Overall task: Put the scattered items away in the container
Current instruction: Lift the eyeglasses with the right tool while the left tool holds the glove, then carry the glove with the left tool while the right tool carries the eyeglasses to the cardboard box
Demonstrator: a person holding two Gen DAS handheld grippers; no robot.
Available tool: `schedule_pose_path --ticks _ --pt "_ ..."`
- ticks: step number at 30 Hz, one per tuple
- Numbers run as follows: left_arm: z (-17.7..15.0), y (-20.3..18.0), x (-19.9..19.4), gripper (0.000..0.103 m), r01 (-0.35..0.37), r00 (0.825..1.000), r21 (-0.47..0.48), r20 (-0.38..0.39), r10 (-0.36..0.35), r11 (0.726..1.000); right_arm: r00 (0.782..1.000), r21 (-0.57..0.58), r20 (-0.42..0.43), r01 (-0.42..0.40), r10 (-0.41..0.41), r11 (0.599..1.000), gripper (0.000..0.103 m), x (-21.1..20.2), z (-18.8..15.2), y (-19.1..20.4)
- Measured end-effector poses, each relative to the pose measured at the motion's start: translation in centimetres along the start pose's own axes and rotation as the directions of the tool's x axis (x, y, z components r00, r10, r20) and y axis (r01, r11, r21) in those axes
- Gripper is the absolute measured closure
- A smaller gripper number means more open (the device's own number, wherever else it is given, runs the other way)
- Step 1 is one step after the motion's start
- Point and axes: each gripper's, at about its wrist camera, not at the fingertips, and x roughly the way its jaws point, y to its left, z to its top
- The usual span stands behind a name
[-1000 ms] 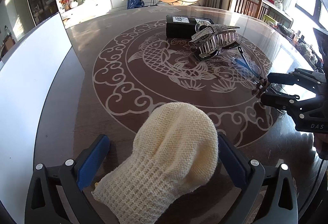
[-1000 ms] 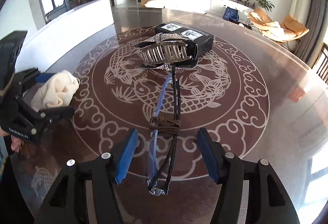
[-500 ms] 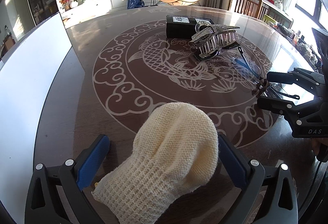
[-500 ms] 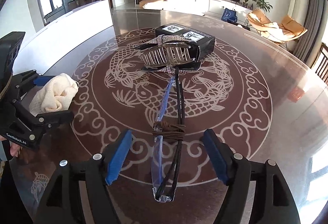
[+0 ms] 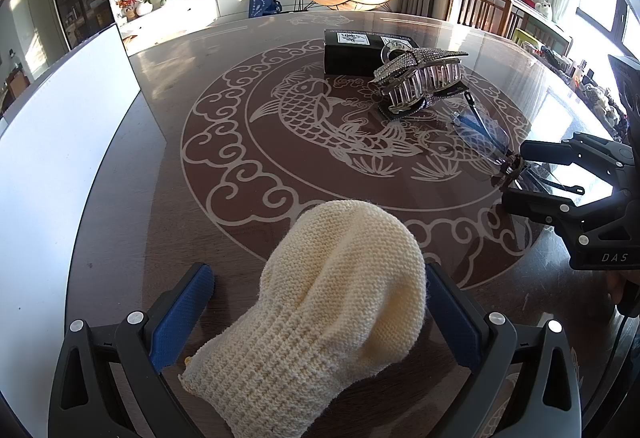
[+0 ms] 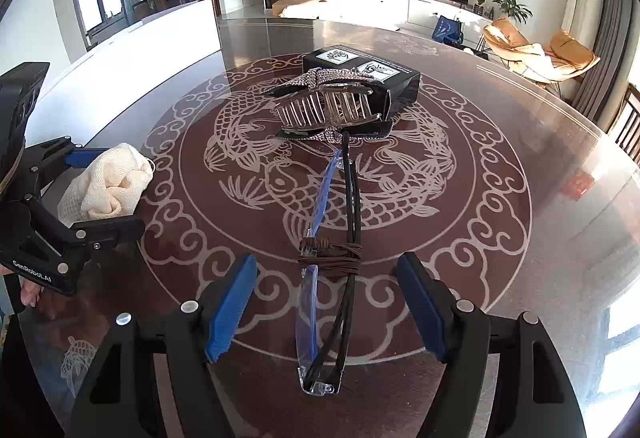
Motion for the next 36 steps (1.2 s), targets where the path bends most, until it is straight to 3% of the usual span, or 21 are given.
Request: schedule_pose_path --ticks 4,17,19,23,24,25,26,27,30,34,36 --pt "0.0 0.0 0.0 0.0 0.0 1.0 0.0 0.0 0.0 1.0 1.0 0.005 0.002 -0.009 0.009 1.0 0.029 0.0 -0.1 0.0" --pt "0.1 -0.1 0.2 0.0 0.004 1.0 0.005 -0.005 -0.004 1.0 0.987 0.11 0.047 -0.156 0.151 0.982 0.027 -0.3 -0.1 -2.2" --pt "0.1 -0.2 0.1 0.0 -0.001 1.0 0.002 -0.006 0.001 1.0 0.988 0.12 0.05 -0.149 0.144 0.982 0.027 -0.2 0.2 -2.2" --pt "-0.1 -0.1 -0.1 0.0 -0.009 1.0 -0.014 -0.007 0.009 1.0 0.999 0.022 0.008 -0.053 0.053 0.998 0.026 0.6 0.8 -0.4" --pt "-0.2 -0.1 -0.3 0.007 -0.008 1.0 -0.014 0.0 0.008 1.0 0.999 0.0 0.003 -0.04 0.04 0.999 0.029 0.7 0.9 0.1" --pt "-0.1 0.0 -0.7 0.037 -0.008 1.0 -0.014 0.015 0.008 1.0 0.999 -0.016 -0.002 -0.041 0.041 0.999 0.045 0.8 1.1 0.4" --pt "-0.1 0.1 -1.1 0.051 -0.011 1.0 -0.019 0.015 0.011 1.0 0.999 -0.03 -0.006 -0.035 0.034 0.999 0.065 0.6 1.2 0.7" --pt "0.0 0.3 -1.4 0.06 0.001 1.0 -0.031 0.008 -0.001 1.0 0.998 -0.027 -0.02 -0.059 0.058 0.998 0.077 0.5 1.4 0.8" --pt "-0.3 0.9 -3.2 0.064 0.06 0.998 -0.079 0.037 -0.057 0.995 0.995 -0.039 -0.034 -0.095 0.093 0.995 0.077 -0.6 1.5 1.6" --pt "-1.4 0.5 -6.0 0.064 0.103 0.991 -0.119 0.096 -0.092 0.987 0.986 -0.026 0.046 -0.157 0.159 0.987 0.077 -4.3 1.9 3.3" --pt "-2.4 0.0 -6.0 0.064 0.123 0.99 -0.136 0.084 -0.112 0.983 0.98 -0.027 0.049 -0.19 0.191 0.981 0.077 -4.9 1.6 4.5"
